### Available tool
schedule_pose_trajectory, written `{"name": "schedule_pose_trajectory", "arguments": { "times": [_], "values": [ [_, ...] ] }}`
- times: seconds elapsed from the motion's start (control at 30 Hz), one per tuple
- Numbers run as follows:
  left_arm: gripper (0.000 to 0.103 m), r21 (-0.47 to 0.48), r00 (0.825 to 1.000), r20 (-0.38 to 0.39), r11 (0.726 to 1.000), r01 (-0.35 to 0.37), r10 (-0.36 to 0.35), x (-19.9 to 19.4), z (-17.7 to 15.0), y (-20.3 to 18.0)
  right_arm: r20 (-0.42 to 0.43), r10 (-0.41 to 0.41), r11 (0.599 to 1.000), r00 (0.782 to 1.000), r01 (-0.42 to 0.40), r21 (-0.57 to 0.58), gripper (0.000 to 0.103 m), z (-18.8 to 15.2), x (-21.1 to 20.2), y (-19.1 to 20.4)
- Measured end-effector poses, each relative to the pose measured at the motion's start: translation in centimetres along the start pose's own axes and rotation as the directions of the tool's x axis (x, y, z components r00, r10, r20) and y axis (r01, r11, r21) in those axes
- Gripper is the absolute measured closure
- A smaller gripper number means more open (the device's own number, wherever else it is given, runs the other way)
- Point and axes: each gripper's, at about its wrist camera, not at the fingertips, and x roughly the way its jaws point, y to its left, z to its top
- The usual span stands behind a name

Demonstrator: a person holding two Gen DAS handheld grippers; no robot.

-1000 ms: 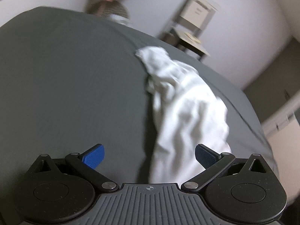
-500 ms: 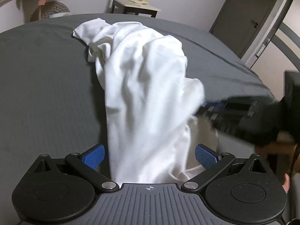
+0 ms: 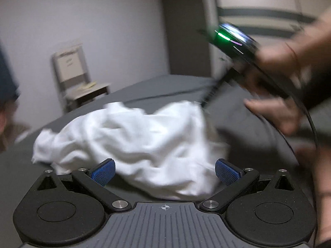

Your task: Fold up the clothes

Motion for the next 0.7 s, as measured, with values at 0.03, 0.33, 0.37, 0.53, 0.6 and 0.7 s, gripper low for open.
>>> {"name": "schedule_pose_trajectory", "arguments": {
  "times": [0.03,0.33,0.37,0.53,0.6,0.7],
  "values": [
    [0.000,0.030,1.000,-0.010,0.999,0.020,-0.020,0.0,-0.1,-0.6,-0.007,0.072,0.997,0.997,-0.072,-0.028,0.080,0.4,-0.4,-0.2],
    [0.000,-0.099,1.000,0.010,0.995,0.016,-0.015,0.7,-0.7,0.4,-0.304,0.517,0.783,0.800,-0.586,-0.211,0.064,2.5,-3.3,1.4],
    [0.000,-0.092,1.000,0.006,0.996,0.000,0.000,0.9,-0.8,0.3,-0.327,0.532,0.770,0.781,-0.607,-0.198,0.064,2.2,-3.2,1.5],
    [0.000,-0.031,1.000,-0.016,0.999,0.016,-0.016,2.6,-1.7,-0.8,-0.310,0.634,0.704,0.709,-0.694,-0.148,0.065,1.1,-2.5,1.5],
    [0.000,-0.018,0.998,-0.046,0.999,0.040,-0.041,3.6,-2.0,-1.2,-0.312,0.633,0.682,0.708,-0.701,-0.208,0.066,0.3,-2.3,2.2],
    [0.000,-0.018,0.995,-0.074,0.998,0.063,-0.064,4.3,-2.4,-1.6,-0.278,0.606,0.630,0.745,-0.663,-0.404,0.070,-1.9,-2.7,3.7]
  ]
}}
